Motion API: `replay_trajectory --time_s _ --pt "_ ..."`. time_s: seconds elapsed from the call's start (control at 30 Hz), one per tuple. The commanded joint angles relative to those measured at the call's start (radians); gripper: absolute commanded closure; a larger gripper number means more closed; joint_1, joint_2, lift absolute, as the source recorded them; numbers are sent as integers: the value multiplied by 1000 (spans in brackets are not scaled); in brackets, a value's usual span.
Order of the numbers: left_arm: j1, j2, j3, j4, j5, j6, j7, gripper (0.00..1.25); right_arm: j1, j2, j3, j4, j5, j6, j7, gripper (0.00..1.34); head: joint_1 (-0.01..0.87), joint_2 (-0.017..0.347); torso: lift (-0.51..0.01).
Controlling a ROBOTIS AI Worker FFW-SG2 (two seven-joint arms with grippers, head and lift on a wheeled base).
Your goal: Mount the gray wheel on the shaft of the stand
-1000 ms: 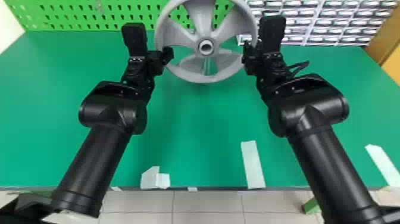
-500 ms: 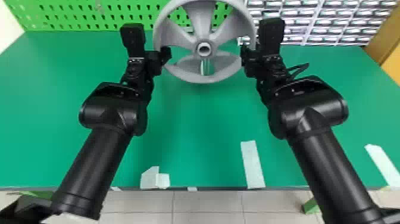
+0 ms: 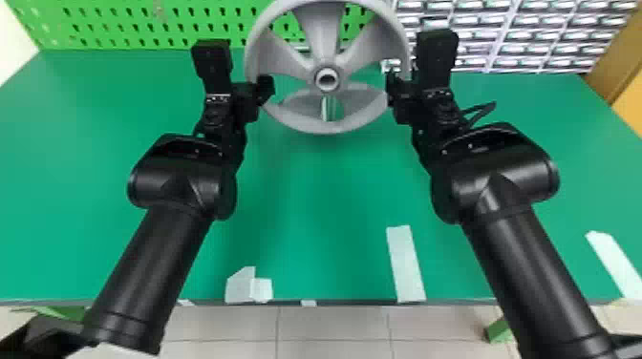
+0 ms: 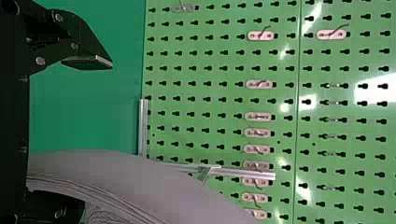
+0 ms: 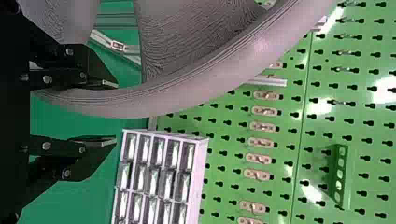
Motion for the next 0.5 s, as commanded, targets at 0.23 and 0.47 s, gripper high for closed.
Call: replay_trajectory --time_s 0.23,0.47 --pt "1 -1 -15 0 18 -16 0 481 0 3 0 0 0 -2 -15 779 865 52 -101" --pt "2 -1 -22 0 30 -19 0 456 0 3 2 3 -2 -4 -15 739 865 52 -101"
